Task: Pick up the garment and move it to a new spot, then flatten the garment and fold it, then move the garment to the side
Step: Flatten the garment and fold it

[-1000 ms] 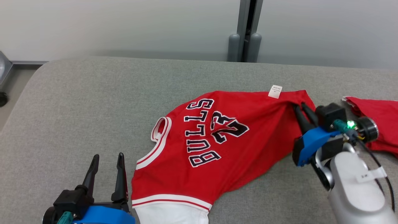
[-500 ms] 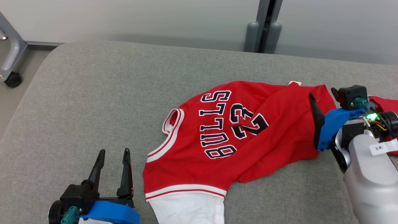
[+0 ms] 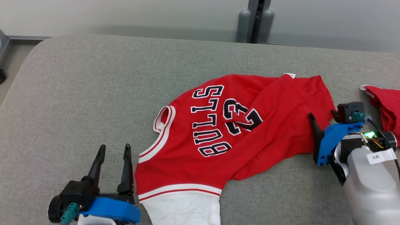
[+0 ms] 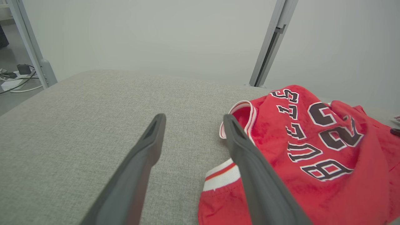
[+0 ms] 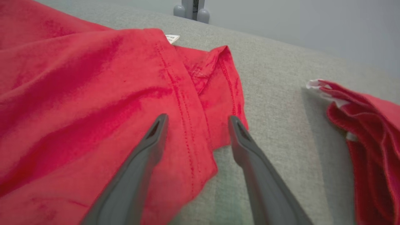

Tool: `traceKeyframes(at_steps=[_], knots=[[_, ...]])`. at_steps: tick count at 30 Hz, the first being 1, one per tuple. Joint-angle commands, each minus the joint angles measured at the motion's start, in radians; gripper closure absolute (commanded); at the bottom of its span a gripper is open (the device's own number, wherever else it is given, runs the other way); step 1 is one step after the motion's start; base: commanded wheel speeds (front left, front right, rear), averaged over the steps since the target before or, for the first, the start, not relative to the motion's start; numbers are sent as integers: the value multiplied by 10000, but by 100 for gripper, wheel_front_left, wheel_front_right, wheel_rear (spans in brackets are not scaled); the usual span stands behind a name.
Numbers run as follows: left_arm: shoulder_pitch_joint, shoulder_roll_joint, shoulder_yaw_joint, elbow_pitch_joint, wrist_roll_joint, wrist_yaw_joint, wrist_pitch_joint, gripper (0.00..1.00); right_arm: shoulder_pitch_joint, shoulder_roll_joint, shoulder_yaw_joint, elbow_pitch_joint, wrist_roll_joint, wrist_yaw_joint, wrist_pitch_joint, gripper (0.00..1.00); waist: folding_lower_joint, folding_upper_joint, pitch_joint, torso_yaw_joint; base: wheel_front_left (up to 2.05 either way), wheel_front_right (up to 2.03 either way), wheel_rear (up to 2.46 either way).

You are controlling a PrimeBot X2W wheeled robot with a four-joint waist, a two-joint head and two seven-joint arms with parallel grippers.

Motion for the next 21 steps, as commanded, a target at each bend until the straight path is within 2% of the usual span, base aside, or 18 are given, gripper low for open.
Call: traceKeyframes(at_steps=[1, 6, 14, 15, 16, 17, 18, 21], knots=[[-196, 61, 7, 26, 53, -31, -32, 0, -151, 50, 72, 91, 22, 1, 5, 0, 0, 0, 50, 26, 0, 0, 0], [-285, 34, -70, 98, 90, -34, -39, 0, -203, 213, 298, 449, 66, -1, -160, 0, 0, 0, 114, 105, 0, 0, 0], [-147, 24, -8, 136, 21, 68, -72, 0, 592, 525, 163, 451, 246, 1, -777, 0, 0, 0, 17, 69, 0, 0, 0], [-133, 26, 6, 124, 10, 71, -76, 0, 674, 548, 174, 450, 254, 1, -784, 16, 0, 0, 19, 37, 0, 0, 0], [-126, 36, 17, 110, 5, 77, -74, 0, 751, 586, 188, 436, 257, 1, -844, 54, 0, 0, 23, 1, 0, 0, 0], [-137, 48, 20, 93, 9, 74, -65, 0, 792, 623, 208, 414, 265, 1, -868, 72, 0, 0, 28, -39, 0, 0, 0], [-156, 57, 18, 78, 16, 81, -67, 0, 796, 647, 209, 364, 299, 1, -941, 98, 0, 0, 33, -79, 0, 0, 0], [-197, 94, 13, 59, 33, 90, -72, 0, 730, 716, 248, 155, 379, -1, -1190, 100, 0, 0, 18, -204, 0, 0, 0]])
